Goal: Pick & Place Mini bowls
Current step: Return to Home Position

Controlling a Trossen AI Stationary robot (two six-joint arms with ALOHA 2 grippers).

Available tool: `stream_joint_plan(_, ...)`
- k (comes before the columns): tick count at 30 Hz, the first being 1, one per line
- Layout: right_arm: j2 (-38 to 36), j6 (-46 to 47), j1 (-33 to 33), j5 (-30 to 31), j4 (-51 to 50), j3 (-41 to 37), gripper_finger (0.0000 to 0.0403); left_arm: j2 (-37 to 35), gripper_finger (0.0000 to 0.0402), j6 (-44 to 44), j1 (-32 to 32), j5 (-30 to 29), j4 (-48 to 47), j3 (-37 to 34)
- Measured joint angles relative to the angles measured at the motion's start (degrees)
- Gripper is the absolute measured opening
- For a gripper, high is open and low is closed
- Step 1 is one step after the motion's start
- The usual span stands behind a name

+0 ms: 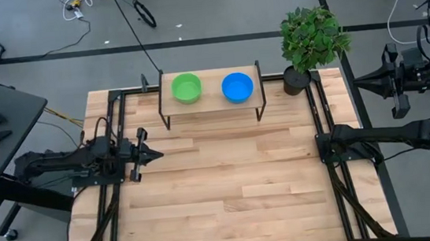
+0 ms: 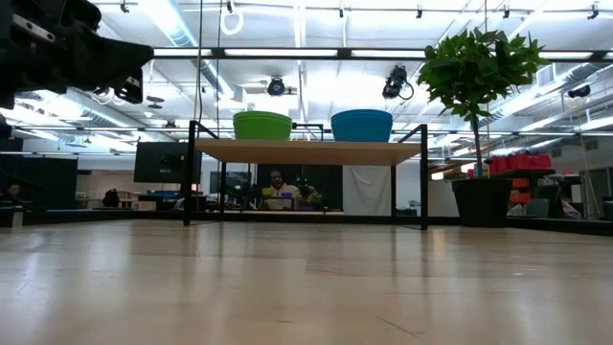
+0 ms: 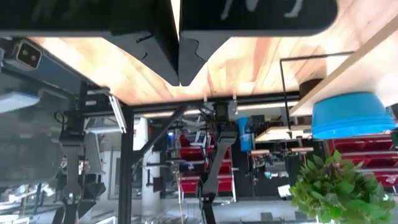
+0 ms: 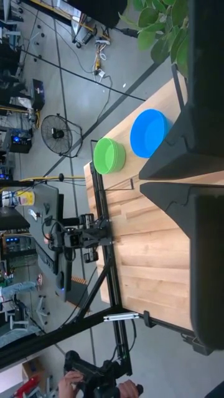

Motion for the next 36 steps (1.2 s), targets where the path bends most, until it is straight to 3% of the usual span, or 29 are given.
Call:
stream_joint_plan(13, 0.0, 0.0, 0.0, 0.0, 0.0, 0.0, 0.0023, -5.1, 0.0, 0.3, 0.0, 4.6, -6.2, 0.0)
stream_joint_plan(20, 0.0, 0.0, 0.0, 0.0, 0.0, 0.0, 0.0023, -8.2, 0.0, 0.5, -0.1, 4.6, -11.9, 0.0)
stream_joint_plan(36, 0.0, 0.0, 0.0, 0.0, 0.0, 0.0, 0.0023, -8.9, 0.0, 2.4, -0.1, 2.9, -14.0, 0.0)
